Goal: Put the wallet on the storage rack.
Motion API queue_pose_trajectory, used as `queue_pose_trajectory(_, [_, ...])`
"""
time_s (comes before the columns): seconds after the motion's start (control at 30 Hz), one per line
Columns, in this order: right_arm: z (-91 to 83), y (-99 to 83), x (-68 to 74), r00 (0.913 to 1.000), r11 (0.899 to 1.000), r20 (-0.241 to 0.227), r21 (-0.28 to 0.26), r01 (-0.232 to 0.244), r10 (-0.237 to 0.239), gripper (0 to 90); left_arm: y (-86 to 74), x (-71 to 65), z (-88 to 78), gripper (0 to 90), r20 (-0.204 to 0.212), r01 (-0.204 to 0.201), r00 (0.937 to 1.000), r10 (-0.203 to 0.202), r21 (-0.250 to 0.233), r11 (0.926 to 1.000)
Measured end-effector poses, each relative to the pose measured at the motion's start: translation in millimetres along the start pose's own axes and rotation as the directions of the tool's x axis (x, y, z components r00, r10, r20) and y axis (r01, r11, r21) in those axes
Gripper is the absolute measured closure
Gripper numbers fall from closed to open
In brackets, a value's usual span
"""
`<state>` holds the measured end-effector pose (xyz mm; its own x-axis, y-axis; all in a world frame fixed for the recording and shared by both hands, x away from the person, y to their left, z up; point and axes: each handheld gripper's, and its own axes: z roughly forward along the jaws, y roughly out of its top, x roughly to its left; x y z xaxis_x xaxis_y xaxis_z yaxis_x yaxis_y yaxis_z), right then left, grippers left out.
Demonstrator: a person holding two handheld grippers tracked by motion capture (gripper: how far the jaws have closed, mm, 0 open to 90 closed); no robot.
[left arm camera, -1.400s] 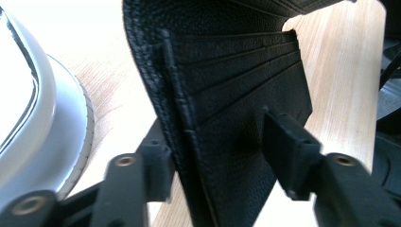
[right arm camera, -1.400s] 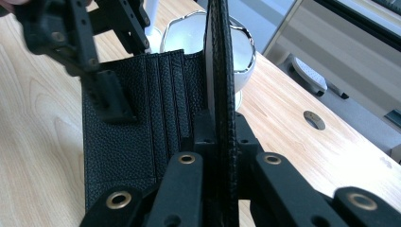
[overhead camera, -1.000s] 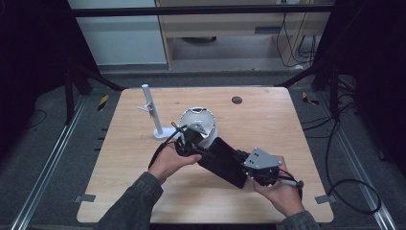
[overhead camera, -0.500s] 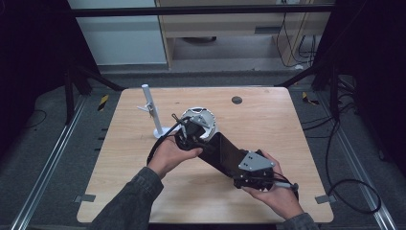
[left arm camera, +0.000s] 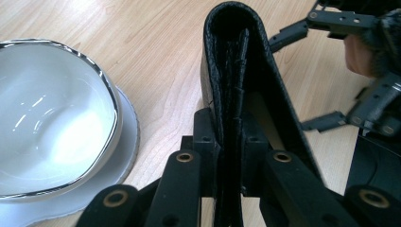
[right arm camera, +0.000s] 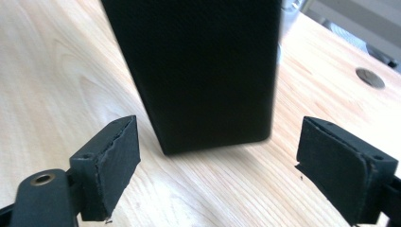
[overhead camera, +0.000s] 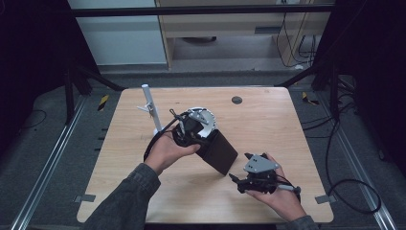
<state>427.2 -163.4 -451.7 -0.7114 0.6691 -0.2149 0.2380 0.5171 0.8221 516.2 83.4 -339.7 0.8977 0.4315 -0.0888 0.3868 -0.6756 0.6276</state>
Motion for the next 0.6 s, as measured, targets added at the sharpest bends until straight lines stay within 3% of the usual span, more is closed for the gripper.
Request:
queue_pose_trajectory(0.33, [5.0,-24.8,-21.1,0.991,0.995,0.089,0.022,-0.102,0.1,10.9,13.5,-4.3,-18.7,81.1,-0.037,-0.037,0.9986,0.038,0.026,0.999])
queue_pose_trajectory(0.6, [8.8,-36.2,-27.4,0.9812,0.986,0.116,0.049,-0.16,0.154,8.7,17.9,-4.9,-25.5,81.1,-0.054,-0.041,0.9976,0.044,0.043,0.9982])
